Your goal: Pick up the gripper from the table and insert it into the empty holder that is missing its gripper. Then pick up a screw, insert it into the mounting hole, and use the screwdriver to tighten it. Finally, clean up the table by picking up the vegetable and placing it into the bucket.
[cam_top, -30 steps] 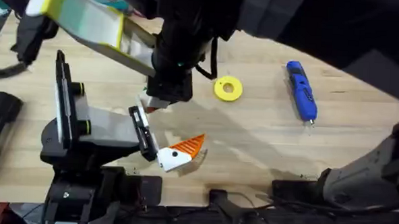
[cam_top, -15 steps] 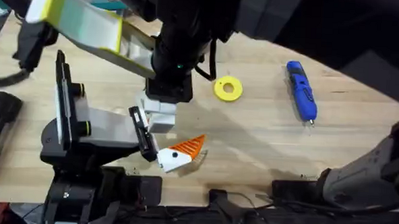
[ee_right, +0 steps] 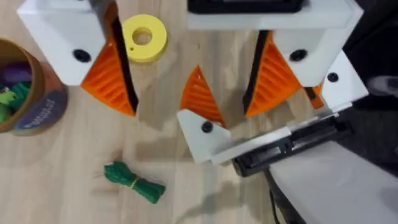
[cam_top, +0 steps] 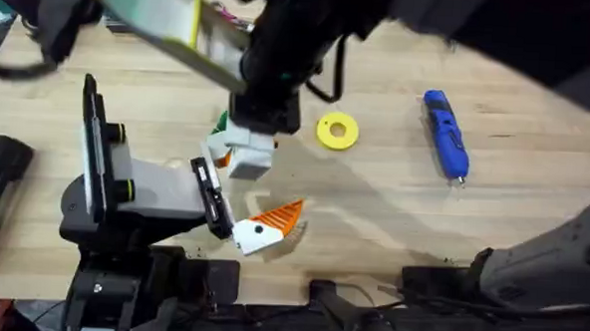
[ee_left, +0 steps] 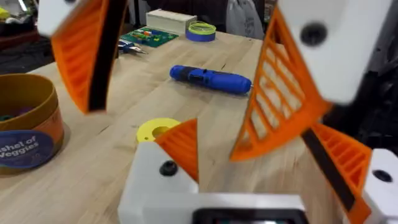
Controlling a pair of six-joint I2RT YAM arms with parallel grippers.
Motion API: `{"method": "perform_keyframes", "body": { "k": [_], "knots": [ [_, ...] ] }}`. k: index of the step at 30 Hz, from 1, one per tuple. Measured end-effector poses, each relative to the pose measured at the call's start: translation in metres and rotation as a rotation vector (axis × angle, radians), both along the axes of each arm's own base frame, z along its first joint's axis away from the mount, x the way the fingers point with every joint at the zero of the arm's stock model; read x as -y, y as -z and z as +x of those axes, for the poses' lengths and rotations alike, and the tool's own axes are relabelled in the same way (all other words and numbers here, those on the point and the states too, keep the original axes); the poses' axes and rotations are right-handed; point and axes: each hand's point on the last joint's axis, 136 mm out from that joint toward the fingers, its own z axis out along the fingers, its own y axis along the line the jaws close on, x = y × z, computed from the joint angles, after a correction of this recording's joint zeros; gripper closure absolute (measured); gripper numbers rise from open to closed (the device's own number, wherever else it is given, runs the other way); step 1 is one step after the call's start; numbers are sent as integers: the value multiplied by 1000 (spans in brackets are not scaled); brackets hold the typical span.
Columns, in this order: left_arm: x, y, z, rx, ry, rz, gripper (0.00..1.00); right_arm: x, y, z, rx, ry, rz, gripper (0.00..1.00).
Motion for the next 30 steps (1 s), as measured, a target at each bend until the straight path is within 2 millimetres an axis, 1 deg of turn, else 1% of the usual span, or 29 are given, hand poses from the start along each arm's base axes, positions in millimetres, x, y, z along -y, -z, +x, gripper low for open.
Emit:
{"method": "perform_keyframes", "body": {
  "k": [5, 14, 19, 22, 24, 26, 30],
  "knots": [
    [0, 0, 0, 0, 0, 0, 15, 14, -23, 9, 35, 38, 47, 5],
    [0, 0, 0, 0, 0, 0, 15, 46, -64, 25, 104, 120, 129, 5],
    [0, 0, 0, 0, 0, 0, 15, 69, -92, 31, 156, 171, 183, 5],
    [0, 0, 0, 0, 0, 0, 15, 87, -107, 35, 189, 215, 213, 5],
    [0, 0, 0, 0, 0, 0, 15, 99, -111, 35, 198, 238, 229, 5],
    [0, 0, 0, 0, 0, 0, 16, 112, -109, 32, 201, 259, 242, 5],
    [0, 0, 0, 0, 0, 0, 15, 132, -93, 25, 216, 292, 268, 5]
  ]
}}
